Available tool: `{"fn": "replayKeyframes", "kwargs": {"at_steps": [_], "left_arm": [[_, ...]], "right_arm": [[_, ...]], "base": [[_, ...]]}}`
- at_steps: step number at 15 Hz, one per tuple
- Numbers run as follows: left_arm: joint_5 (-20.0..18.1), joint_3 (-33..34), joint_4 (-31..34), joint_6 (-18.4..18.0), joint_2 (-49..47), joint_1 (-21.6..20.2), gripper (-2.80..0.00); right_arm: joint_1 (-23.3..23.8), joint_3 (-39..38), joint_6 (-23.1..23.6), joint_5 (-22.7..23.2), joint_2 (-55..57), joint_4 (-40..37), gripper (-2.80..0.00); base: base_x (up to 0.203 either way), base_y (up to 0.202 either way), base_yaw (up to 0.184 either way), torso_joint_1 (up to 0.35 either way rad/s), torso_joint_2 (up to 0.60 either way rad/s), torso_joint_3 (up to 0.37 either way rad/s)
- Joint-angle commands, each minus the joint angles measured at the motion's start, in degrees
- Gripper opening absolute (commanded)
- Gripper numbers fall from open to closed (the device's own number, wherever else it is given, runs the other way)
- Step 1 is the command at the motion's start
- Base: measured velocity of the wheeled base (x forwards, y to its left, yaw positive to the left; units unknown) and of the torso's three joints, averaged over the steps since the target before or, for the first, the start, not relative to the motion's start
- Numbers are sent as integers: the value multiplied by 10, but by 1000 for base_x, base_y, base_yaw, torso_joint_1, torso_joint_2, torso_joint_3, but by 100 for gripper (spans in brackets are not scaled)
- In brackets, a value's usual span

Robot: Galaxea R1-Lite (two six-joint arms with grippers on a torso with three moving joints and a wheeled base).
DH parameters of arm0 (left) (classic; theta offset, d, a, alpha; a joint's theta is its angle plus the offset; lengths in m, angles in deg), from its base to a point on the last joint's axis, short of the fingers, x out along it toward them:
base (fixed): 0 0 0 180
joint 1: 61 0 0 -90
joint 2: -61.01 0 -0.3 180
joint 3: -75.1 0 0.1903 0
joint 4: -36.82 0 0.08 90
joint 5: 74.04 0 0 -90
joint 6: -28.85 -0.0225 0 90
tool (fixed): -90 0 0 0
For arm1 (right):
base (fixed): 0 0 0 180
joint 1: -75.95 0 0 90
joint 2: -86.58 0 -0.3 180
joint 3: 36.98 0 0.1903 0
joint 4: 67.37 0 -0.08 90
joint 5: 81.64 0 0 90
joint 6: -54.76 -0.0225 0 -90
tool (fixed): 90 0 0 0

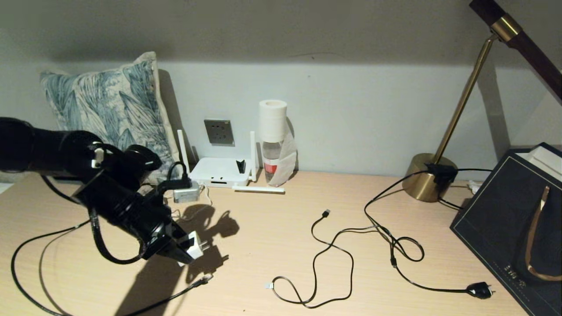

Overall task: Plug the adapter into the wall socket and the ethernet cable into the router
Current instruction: Pick up plug

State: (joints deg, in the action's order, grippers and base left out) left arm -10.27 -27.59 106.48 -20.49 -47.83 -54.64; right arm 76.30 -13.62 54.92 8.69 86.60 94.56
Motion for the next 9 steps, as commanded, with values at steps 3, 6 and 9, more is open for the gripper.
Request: {"fn": "replayKeyframes", "kwargs": {"at_steps": [3, 6, 9], "left_arm": [[-102, -18, 44, 343, 95, 23, -280], [-174, -27, 90, 556, 117, 36, -280], [-205, -46, 92, 796, 90, 35, -280]], "right_arm": [[0, -20, 0, 0, 1, 1, -280], [0, -20, 0, 0, 1, 1, -280], [0, -20, 0, 0, 1, 1, -280]], "base": [[0, 0, 0, 0, 0, 0], [0, 0, 0, 0, 0, 0], [0, 0, 0, 0, 0, 0]]}}
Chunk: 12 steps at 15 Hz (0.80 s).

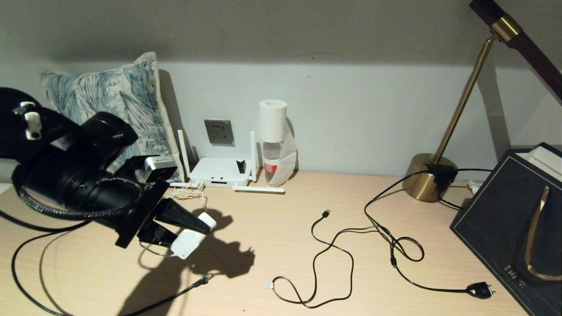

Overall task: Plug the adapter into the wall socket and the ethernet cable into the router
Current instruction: Pick up plug

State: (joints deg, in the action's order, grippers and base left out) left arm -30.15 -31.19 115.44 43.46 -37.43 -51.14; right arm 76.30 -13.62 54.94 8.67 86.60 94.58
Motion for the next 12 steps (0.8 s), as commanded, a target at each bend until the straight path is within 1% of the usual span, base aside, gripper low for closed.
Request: {"fn": "replayKeyframes", "kwargs": {"at_steps": [1, 2, 4, 5, 7, 8, 9, 11, 12], "left_arm": [[-9, -21, 2, 221, -40, -7, -280], [-10, -33, 2, 274, -63, -17, -280], [-4, -53, 7, 316, -109, -32, -280], [11, -61, 15, 323, -132, -36, -280], [52, -80, 33, 326, -178, -39, -280], [73, -88, 44, 320, -197, -40, -280], [91, -91, 54, 297, -206, -44, -280], [94, -94, 76, 258, -210, -64, -280], [94, -95, 84, 250, -212, -74, -280]], "right_arm": [[0, -20, 0, 0, 1, 0, -280], [0, -20, 0, 0, 1, 0, -280], [0, -20, 0, 0, 1, 0, -280], [0, -20, 0, 0, 1, 0, -280], [0, -20, 0, 0, 1, 0, -280], [0, -20, 0, 0, 1, 0, -280], [0, -20, 0, 0, 1, 0, -280], [0, -20, 0, 0, 1, 0, -280], [0, -20, 0, 0, 1, 0, -280]], "base": [[0, 0, 0, 0, 0, 0], [0, 0, 0, 0, 0, 0], [0, 0, 0, 0, 0, 0], [0, 0, 0, 0, 0, 0], [0, 0, 0, 0, 0, 0], [0, 0, 0, 0, 0, 0], [0, 0, 0, 0, 0, 0], [0, 0, 0, 0, 0, 0], [0, 0, 0, 0, 0, 0]]}}
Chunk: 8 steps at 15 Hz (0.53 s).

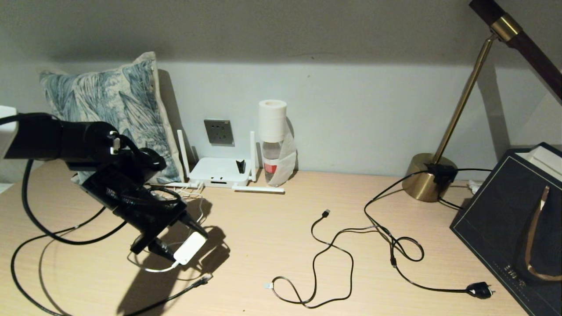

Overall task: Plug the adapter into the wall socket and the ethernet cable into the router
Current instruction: Pick up plug, then align plug and socket

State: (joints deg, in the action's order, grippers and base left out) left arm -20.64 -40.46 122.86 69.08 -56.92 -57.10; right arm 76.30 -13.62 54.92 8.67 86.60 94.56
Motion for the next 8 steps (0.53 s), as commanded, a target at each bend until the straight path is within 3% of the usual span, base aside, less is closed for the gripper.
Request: {"fn": "replayKeyframes", "kwargs": {"at_steps": [1, 4, 8], "left_arm": [[-1, -3, 12, -12, -24, -24, -280], [15, -3, 13, -37, -55, -50, -280], [48, -14, 24, -76, -103, -52, -280]], "right_arm": [[0, -20, 0, 0, 1, 1, -280], [0, -20, 0, 0, 1, 1, -280], [0, -20, 0, 0, 1, 1, -280]], "base": [[0, 0, 0, 0, 0, 0], [0, 0, 0, 0, 0, 0], [0, 0, 0, 0, 0, 0]]}}
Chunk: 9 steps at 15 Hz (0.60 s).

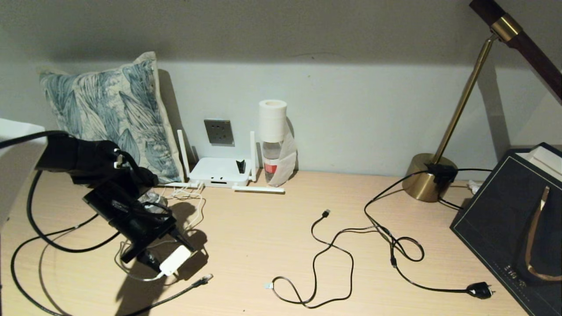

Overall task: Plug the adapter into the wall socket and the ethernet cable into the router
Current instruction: Align plug and socket

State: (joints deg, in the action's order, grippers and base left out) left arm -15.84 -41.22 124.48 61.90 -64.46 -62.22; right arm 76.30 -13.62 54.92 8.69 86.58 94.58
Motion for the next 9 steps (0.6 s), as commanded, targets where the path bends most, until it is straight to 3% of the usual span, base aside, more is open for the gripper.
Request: {"fn": "replayKeyframes", "kwargs": {"at_steps": [1, 4, 7, 9], "left_arm": [[1, -16, 23, -13, -38, -2, -280], [0, -57, 116, -84, -64, -9, -280], [-2, -110, 169, -104, -90, -20, -280], [-1, -115, 166, -108, -100, -25, -280]], "right_arm": [[0, -20, 0, 0, 1, 0, -280], [0, -20, 0, 0, 1, 0, -280], [0, -20, 0, 0, 1, 0, -280], [0, -20, 0, 0, 1, 0, -280]], "base": [[0, 0, 0, 0, 0, 0], [0, 0, 0, 0, 0, 0], [0, 0, 0, 0, 0, 0], [0, 0, 0, 0, 0, 0]]}}
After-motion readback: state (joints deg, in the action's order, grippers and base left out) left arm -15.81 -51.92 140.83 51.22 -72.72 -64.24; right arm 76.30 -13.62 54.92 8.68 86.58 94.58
